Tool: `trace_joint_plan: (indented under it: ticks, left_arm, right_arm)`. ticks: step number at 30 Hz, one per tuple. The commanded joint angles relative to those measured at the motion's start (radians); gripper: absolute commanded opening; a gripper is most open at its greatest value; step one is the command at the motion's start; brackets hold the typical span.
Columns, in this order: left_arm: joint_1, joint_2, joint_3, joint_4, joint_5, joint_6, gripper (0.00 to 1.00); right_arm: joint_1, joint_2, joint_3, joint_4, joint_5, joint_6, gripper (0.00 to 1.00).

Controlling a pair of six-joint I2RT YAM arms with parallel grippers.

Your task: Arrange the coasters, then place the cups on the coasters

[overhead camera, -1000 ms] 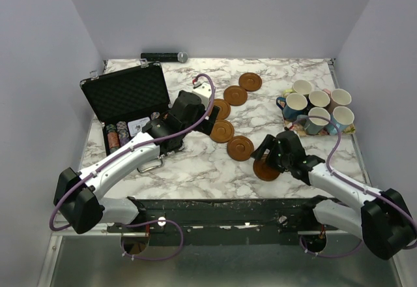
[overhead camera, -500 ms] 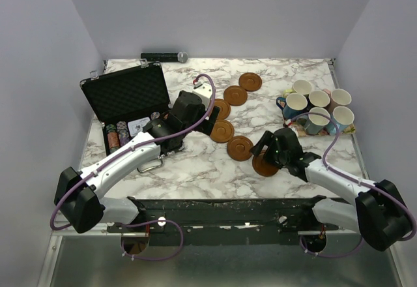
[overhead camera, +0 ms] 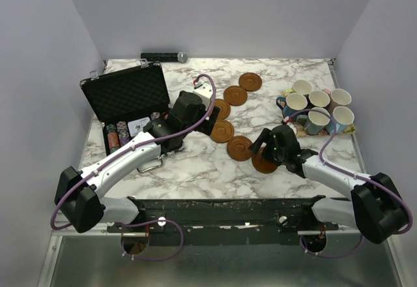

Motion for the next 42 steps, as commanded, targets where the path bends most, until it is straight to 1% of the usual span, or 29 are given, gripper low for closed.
trace_joint_plan:
  ticks: [1,6,13,20,24,27,30,34,37,39,42]
  left_arm:
    - [0.001,0.009,0.008,-0.003,-0.008,0.011,0.99]
    - [0.002,0.011,0.01,-0.003,-0.008,0.014,0.99]
    - [0.002,0.012,0.008,-0.003,-0.005,0.022,0.99]
    - [0.001,0.009,0.001,0.004,0.004,0.028,0.99]
    - [0.001,0.007,-0.001,0.005,0.001,0.029,0.99]
    - [0.001,0.004,-0.001,0.004,-0.001,0.025,0.99]
    - [0.007,-0.011,-0.007,0.02,0.018,0.014,0.99]
    - [0.05,-0.031,-0.016,0.04,0.062,-0.013,0.99]
    - [0.105,-0.045,-0.019,0.048,0.099,-0.039,0.99]
    - [0.156,-0.06,-0.027,0.063,0.119,-0.058,0.99]
    - [0.226,-0.083,-0.042,0.082,0.145,-0.081,0.99]
  right_arm:
    - [0.001,0.03,-0.005,-0.019,0.056,-0.02,0.89]
    - [0.001,0.012,-0.013,-0.021,0.062,-0.023,0.89]
    - [0.001,-0.011,0.001,-0.035,0.042,-0.037,0.94]
    - [0.001,-0.045,0.058,-0.074,0.018,-0.062,0.95]
    - [0.001,-0.082,0.093,-0.079,-0.034,-0.084,0.95]
    - [0.001,-0.1,0.151,-0.081,-0.106,-0.159,0.96]
    - [0.001,-0.112,0.254,-0.159,-0.109,-0.268,0.96]
    - [-0.002,-0.126,0.409,-0.303,0.002,-0.443,0.96]
    - [-0.016,-0.122,0.519,-0.395,0.091,-0.564,0.96]
    - [-0.061,-0.114,0.571,-0.426,0.099,-0.606,0.96]
    - [-0.215,-0.086,0.628,-0.435,-0.026,-0.628,0.96]
